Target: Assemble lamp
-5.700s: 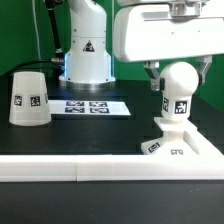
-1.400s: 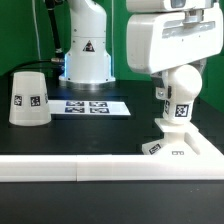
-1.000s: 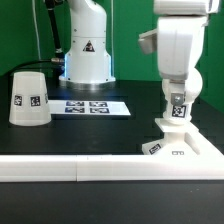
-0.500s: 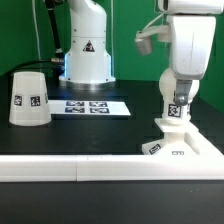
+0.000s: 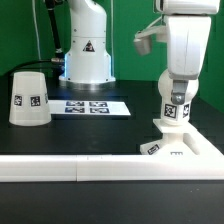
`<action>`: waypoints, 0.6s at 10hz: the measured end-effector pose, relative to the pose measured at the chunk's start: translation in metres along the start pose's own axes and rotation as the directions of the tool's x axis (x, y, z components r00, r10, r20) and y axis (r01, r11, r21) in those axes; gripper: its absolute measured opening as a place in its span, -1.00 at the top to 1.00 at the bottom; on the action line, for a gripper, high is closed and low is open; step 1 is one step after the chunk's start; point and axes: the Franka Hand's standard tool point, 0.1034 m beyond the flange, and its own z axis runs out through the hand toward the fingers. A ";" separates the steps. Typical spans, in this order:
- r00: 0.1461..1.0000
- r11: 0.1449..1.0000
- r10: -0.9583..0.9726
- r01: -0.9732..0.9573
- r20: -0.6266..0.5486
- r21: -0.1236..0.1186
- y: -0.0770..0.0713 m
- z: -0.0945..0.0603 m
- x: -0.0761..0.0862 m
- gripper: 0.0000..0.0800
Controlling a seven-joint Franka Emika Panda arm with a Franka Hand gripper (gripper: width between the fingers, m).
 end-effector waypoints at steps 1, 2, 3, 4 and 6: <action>0.992 0.992 0.126 -0.126 -0.007 -0.002 0.000 0.000 0.000 -0.43; 0.971 0.971 0.238 -0.238 -0.010 -0.003 0.001 0.000 0.000 -0.43; 0.944 0.944 0.329 -0.329 -0.014 -0.005 0.001 0.000 0.000 -0.43; 0.916 0.916 0.401 -0.401 -0.021 -0.009 0.002 0.000 0.000 -0.44; 0.849 0.850 0.527 -0.527 -0.023 -0.006 0.002 0.001 0.000 -0.44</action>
Offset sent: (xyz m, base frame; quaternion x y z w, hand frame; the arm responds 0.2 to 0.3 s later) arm -0.0023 0.0004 -0.0009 -0.0106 0.0322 0.2512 0.9674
